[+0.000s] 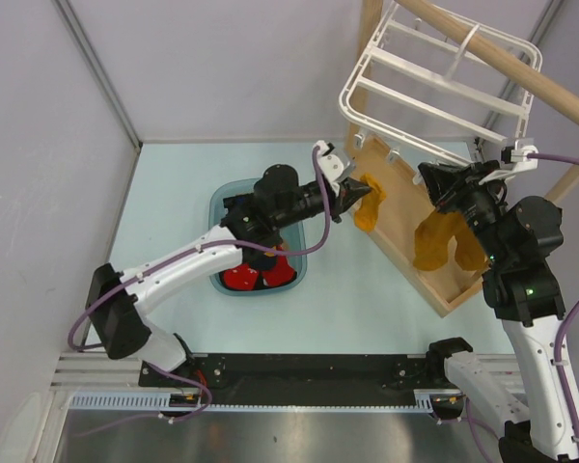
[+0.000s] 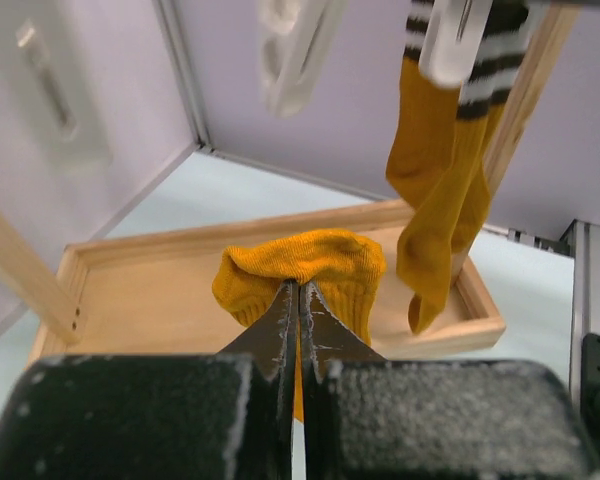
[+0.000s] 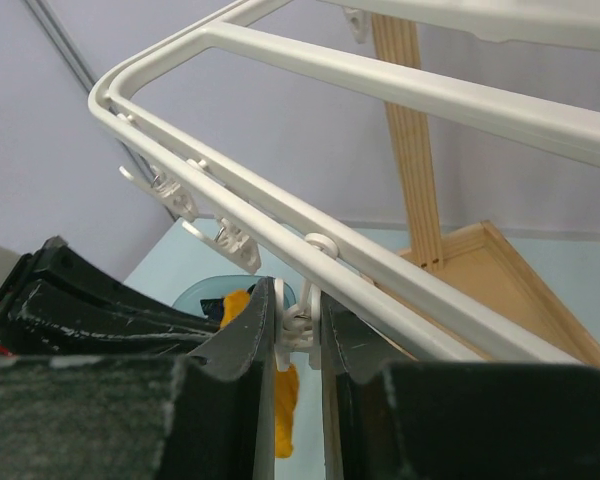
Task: Clip the socks to the hanger
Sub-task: Clamp the sock onto the hanger.
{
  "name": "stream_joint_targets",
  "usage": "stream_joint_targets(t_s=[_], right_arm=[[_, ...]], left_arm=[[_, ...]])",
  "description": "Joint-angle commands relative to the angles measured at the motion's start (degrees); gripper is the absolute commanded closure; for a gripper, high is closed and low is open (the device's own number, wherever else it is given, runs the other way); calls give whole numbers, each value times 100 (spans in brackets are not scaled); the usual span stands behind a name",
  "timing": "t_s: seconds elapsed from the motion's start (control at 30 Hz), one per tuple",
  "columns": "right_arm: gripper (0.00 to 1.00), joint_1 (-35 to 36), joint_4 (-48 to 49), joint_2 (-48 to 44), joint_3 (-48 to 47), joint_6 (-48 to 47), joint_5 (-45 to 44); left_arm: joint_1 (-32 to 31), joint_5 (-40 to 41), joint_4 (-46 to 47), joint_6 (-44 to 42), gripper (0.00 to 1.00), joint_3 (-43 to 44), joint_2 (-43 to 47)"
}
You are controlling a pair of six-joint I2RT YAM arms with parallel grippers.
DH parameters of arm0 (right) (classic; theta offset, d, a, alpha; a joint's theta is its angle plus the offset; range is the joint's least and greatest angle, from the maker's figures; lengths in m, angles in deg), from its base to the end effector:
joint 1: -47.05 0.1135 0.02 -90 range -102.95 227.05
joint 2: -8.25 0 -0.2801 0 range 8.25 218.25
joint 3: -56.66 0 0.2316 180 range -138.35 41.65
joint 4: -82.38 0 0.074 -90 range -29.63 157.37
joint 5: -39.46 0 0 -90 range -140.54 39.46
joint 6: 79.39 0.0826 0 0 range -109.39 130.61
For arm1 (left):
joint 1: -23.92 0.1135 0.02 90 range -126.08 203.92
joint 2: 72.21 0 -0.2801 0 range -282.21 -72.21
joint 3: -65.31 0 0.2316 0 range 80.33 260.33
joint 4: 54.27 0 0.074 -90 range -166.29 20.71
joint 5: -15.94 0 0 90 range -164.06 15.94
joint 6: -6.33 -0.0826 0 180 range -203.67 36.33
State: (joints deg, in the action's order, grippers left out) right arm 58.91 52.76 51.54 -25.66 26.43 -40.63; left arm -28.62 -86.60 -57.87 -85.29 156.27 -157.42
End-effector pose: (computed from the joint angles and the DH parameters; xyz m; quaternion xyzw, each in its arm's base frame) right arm 0.1432 0.0446 0.4768 -0.0436 0.6462 0.2360 0.7245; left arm 0.2178 -0.3138 0.4216 0.3840 0.5782 -0.3762 0.6138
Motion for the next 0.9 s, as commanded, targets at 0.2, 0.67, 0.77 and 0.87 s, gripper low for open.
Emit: stream_joint_targets(t_s=[0.2,0.67,0.77,0.87], right_arm=[[100,1,231,13,-2,-140,907],[100,-17,222,101,-2,-184,1100],[100,-17,231,110,-2,-184,1144],[100,-17,231,110,-2,-201,1162]], left_arm=[[-213,-205,-272,-118,100,1256,-743],[-372,-311,-527,-321,100,1713,-918],[-398,-311,-553,-329,100,1810,-980],[-424,-311,-615,-347,100,1915,-1033]])
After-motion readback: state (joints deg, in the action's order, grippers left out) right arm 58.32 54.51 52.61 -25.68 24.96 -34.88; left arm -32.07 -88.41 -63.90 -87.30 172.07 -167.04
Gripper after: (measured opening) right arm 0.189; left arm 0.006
